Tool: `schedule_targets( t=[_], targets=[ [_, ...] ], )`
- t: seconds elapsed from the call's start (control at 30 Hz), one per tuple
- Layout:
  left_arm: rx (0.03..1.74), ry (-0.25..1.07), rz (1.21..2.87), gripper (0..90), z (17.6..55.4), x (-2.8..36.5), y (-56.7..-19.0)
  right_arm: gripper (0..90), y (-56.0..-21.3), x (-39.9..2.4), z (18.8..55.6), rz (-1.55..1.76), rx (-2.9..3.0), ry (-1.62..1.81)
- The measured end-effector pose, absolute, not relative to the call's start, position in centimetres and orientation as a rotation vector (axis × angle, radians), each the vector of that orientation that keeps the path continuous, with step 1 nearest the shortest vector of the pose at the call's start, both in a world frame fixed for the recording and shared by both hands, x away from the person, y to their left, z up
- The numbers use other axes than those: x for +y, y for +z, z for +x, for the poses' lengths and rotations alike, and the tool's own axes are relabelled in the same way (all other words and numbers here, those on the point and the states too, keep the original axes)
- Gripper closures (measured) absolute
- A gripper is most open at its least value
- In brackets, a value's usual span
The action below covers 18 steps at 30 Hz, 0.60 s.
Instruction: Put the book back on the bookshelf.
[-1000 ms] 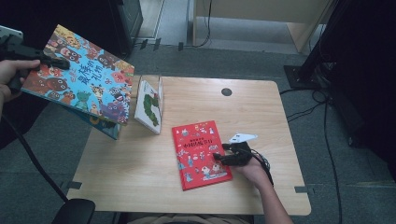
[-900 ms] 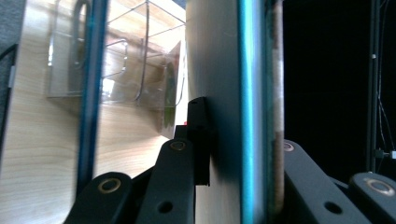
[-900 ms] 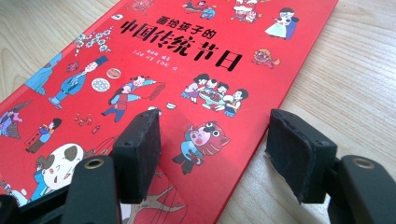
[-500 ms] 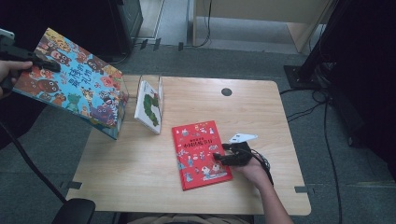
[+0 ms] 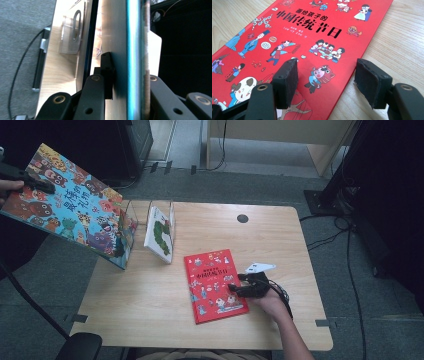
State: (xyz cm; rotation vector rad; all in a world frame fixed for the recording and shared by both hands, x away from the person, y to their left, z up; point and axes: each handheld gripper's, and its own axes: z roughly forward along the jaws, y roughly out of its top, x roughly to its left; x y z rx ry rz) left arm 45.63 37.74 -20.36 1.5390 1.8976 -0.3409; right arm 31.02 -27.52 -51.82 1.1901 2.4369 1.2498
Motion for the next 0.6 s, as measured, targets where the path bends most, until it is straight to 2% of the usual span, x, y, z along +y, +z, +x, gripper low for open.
schedule_targets(
  t=[0.43,0.6],
  targets=[
    [1.927,-0.274,1.653,80.2,46.7,35.8,-21.4,35.6,-51.8,-27.5,31.0,1.191,2.437,1.25],
    [1.912,-0.311,1.651,80.1,46.8,35.7,-22.3,35.6,-51.8,-27.5,31.0,1.19,2.438,1.25]
  ],
)
